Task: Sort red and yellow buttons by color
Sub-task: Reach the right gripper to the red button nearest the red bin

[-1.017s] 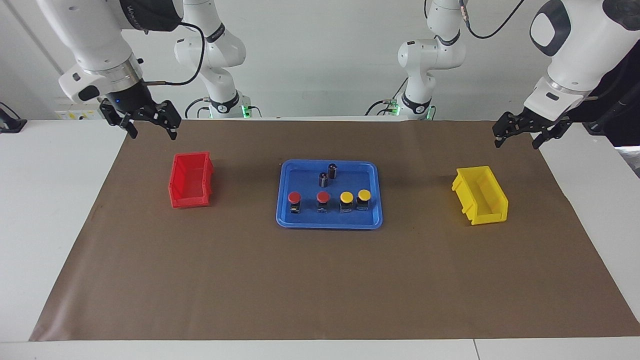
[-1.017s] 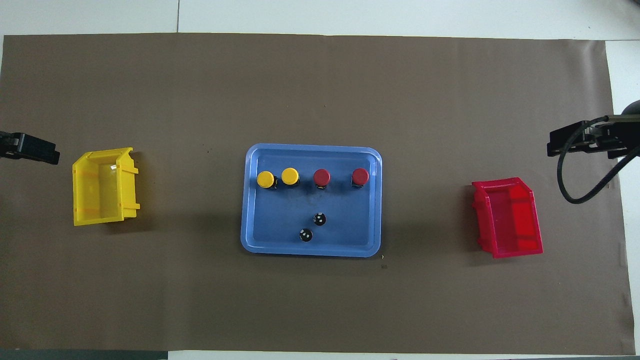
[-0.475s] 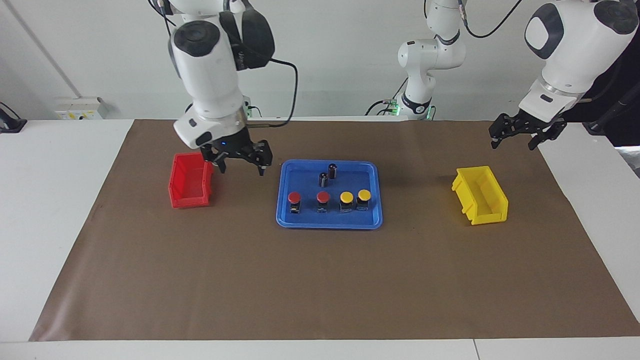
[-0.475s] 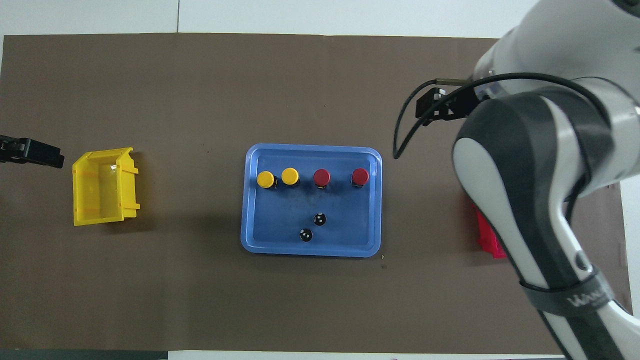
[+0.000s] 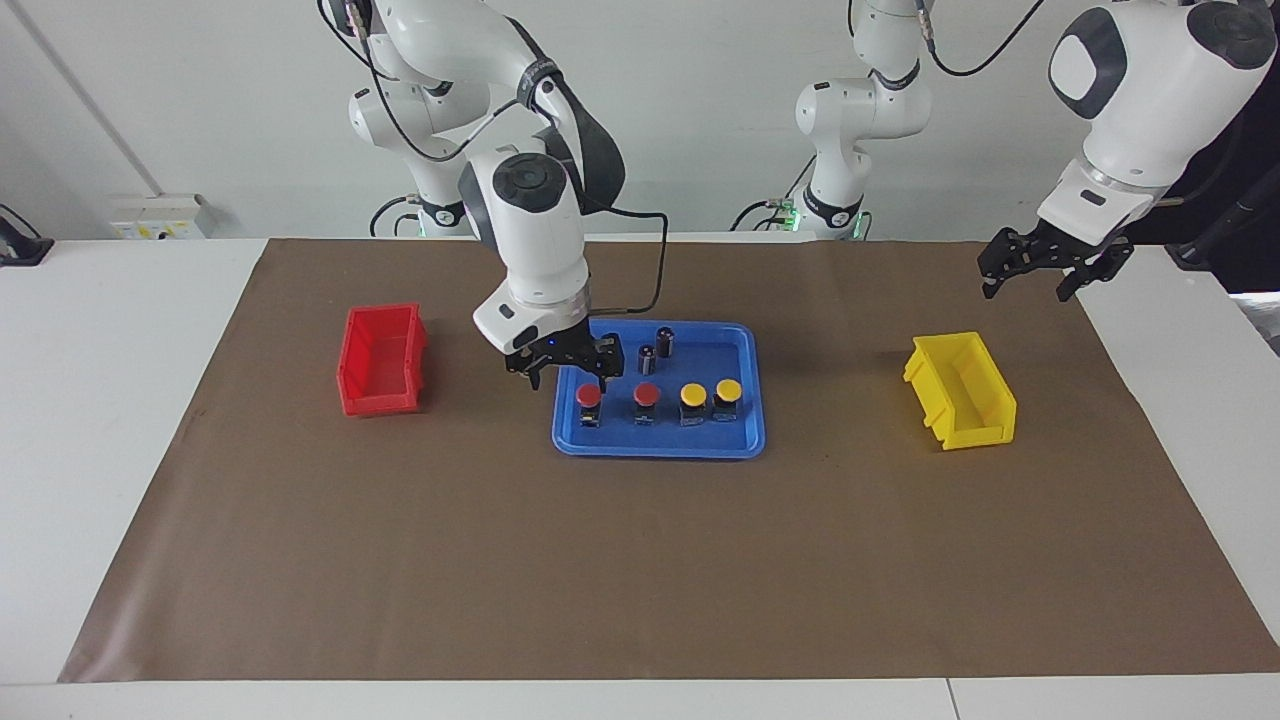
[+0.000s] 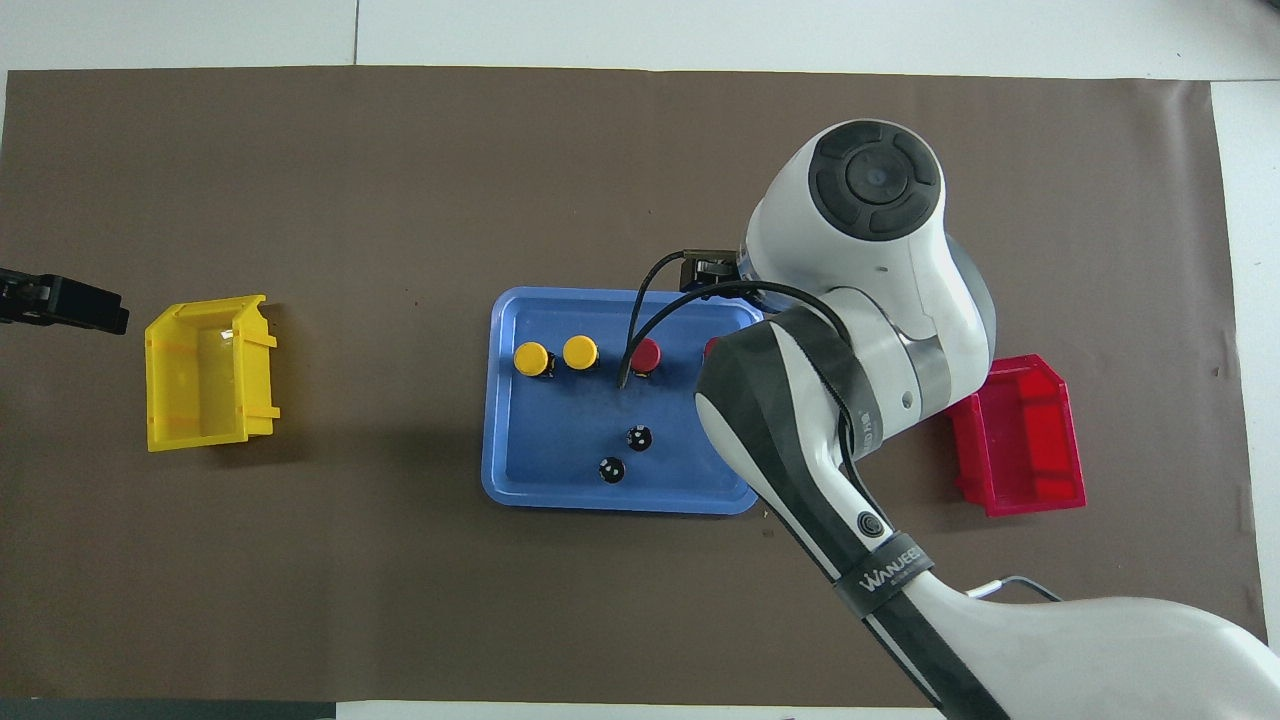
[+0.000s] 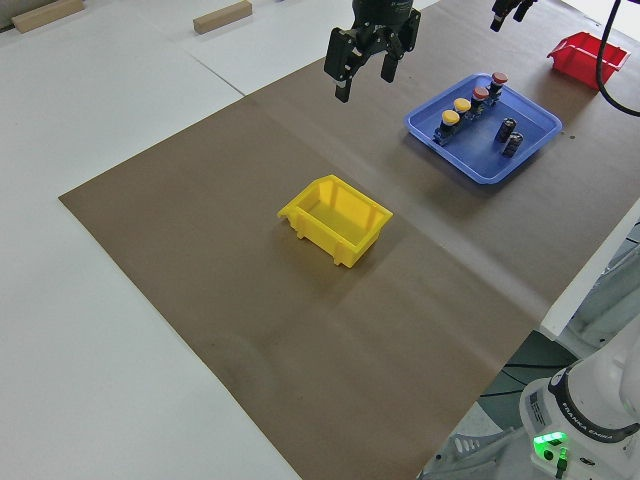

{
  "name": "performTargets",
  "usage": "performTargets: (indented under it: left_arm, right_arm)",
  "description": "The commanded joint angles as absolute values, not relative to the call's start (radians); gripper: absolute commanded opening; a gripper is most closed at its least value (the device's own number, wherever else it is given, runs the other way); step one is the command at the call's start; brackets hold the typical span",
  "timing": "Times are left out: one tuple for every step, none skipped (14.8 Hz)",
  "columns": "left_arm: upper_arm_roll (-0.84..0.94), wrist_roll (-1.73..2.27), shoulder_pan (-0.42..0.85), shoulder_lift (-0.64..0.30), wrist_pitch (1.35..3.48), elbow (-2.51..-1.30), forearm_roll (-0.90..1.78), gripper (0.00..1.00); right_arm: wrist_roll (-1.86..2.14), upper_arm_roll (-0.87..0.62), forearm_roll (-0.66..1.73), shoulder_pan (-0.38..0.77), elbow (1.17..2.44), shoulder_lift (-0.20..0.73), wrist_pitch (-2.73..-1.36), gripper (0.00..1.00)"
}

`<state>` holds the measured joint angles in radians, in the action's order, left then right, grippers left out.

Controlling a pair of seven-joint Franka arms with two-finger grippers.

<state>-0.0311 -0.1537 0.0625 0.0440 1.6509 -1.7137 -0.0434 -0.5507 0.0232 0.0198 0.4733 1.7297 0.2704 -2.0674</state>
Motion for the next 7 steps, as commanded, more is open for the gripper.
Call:
performTargets:
  left_arm:
    - [-0.034,-0.144,0.066,0.075,1.674,-1.752,-0.032,1.0]
    - [-0.034,-0.146,0.066,0.075,1.674,-1.752,-0.032,1.0]
    - [-0.034,-0.144,0.066,0.075,1.674,-1.752,-0.032,1.0]
    - [-0.034,-0.144,0.064,0.075,1.674,-1.752,-0.032,1.0]
    - [-0.034,-0.146,0.064,0.075,1.674,-1.752,-0.032,1.0]
    - [-0.034,-0.146,0.063,0.075,1.674,-1.752,-0.032,1.0]
    - [-0.034,-0.146,0.061,0.075,1.674,-1.752,-0.032,1.0]
  right_arm:
    - [-0.558,0.025,0.028,0.483,1.834,0.232,-2.144,1.0]
    - [-0.557,0.025,0.023,0.485,1.86,0.239,-2.167,1.0]
    - [-0.56,0.025,0.023,0.486,1.883,0.242,-2.189,1.0]
    - [-0.56,0.025,0.023,0.497,1.897,0.239,-2.195,1.0]
    - [-0.558,0.025,0.023,0.502,1.902,0.239,-2.197,1.0]
    - [-0.555,0.025,0.023,0.502,1.907,0.239,-2.213,1.0]
    - [-0.555,0.025,0.023,0.503,1.919,0.241,-2.242,1.0]
